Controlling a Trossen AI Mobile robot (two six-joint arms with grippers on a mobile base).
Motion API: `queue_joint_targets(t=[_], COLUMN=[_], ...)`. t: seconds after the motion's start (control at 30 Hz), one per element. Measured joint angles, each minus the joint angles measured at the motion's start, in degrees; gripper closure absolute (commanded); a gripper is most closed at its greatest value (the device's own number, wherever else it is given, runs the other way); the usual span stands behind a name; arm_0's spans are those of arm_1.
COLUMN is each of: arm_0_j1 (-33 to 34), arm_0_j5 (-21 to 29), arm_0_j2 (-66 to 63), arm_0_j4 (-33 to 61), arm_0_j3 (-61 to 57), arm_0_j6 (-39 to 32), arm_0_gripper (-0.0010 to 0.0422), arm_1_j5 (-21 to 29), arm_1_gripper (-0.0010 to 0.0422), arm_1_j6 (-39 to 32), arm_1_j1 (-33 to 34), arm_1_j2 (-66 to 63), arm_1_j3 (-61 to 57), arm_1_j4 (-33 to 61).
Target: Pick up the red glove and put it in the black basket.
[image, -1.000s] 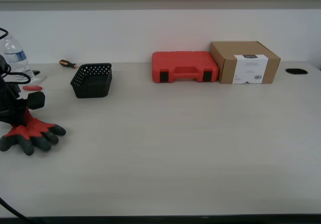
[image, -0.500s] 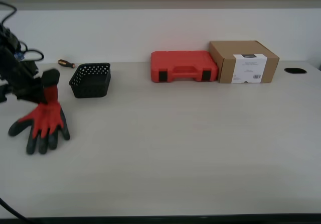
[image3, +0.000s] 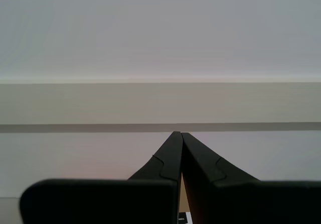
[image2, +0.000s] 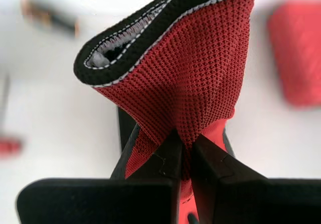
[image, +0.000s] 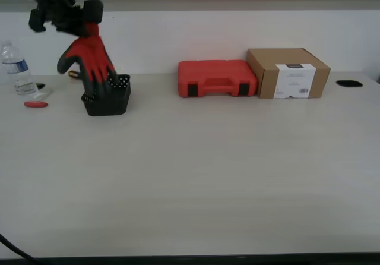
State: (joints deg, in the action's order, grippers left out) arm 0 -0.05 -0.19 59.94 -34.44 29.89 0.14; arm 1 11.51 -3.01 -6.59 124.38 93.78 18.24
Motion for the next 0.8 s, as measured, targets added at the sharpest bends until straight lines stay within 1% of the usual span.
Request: queue_joint_targets(t=[0.1,0.23,0.3,0.4,0.67,0.8], arm_0_j1=[0.02,0.02,0.02,0.02,-0.02,0.04], arm_0_j5=[0.04,0.00,0.02,0.02,0.02,0.02], arm_0_j2=[0.00,0.00,0.00,0.00,0.00,0.00], arm_0_j4=[0.59,0.59,0.63,0.68,0.87,1.03], arm_0_j3=[0.00,0.00,0.00,0.00,0.00,0.00], arm_0_j6=[0.00,0.00,0.00,0.00,0.00,0.00], arm_0_gripper=[0.0412,0.0412,0.0412,0.0412,0.0412,0.0412], arm_1_j5=[-0.11,-0.22,-0.22,-0.31,-0.50,-0.52], arm_1_gripper=[0.0414,0.0414,0.0414,0.0414,0.0414,0.0414], arm_1_j6=[1.03,1.60,1.51,1.62,1.90,1.88], arm_1_j1=[0.90,0.98,1.14,1.36,1.99,2.40], arm_1_j2=[4.39,13.29,17.31,20.63,29.94,32.48], arm_1_j3=[9.64,22.27,27.12,29.16,29.00,29.14], arm_1_j4=[2.95,12.81,15.82,15.91,15.96,15.58])
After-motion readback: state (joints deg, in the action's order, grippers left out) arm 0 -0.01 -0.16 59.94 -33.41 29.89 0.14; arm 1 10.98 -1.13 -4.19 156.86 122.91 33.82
